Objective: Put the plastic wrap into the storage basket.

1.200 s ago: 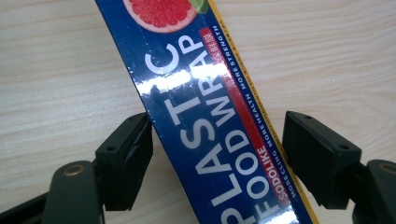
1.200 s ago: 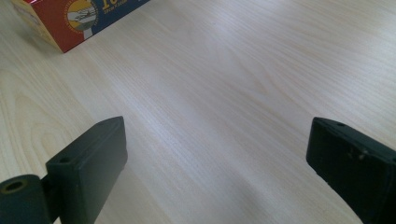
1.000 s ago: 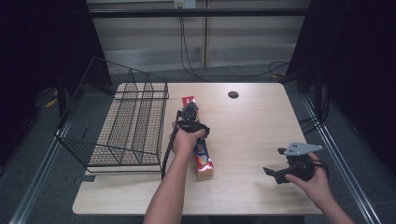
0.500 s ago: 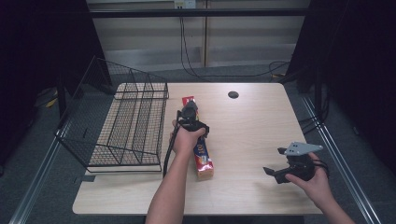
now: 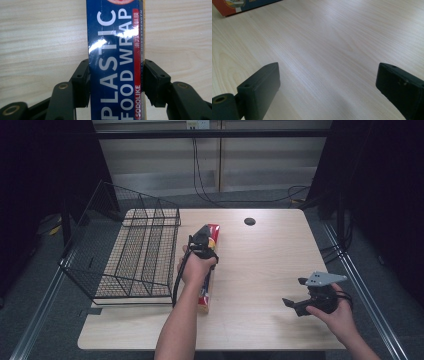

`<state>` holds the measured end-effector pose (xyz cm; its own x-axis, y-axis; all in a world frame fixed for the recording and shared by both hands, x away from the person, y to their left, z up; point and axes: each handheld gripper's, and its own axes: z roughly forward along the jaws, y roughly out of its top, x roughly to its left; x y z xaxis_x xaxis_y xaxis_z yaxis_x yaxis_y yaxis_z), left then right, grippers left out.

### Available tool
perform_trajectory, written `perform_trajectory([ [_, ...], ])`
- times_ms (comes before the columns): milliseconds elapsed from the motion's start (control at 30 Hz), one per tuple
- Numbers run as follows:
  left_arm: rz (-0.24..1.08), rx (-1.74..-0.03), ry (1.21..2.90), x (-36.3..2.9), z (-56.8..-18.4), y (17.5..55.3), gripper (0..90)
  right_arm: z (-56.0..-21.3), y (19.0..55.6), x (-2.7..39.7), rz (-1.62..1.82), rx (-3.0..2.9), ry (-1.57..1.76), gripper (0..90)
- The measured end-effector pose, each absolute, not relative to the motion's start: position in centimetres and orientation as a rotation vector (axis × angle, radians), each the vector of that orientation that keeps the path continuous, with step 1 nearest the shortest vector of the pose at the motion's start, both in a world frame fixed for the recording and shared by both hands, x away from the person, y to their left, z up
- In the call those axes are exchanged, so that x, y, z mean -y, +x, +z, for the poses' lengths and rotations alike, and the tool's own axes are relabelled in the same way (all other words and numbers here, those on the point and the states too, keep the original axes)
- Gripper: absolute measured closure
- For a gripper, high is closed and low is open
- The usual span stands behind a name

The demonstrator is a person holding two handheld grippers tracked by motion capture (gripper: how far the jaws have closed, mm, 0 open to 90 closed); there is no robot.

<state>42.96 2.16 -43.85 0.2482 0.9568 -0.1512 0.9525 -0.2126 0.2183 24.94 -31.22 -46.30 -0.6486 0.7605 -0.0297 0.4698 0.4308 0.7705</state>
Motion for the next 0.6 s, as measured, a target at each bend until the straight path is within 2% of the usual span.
perform_trajectory([
  [600,-0.064,-1.732,2.256,-3.1,-39.4,42.9,46.6,-46.2,24.8,31.4,1.07,-2.302,1.051,5.1],
])
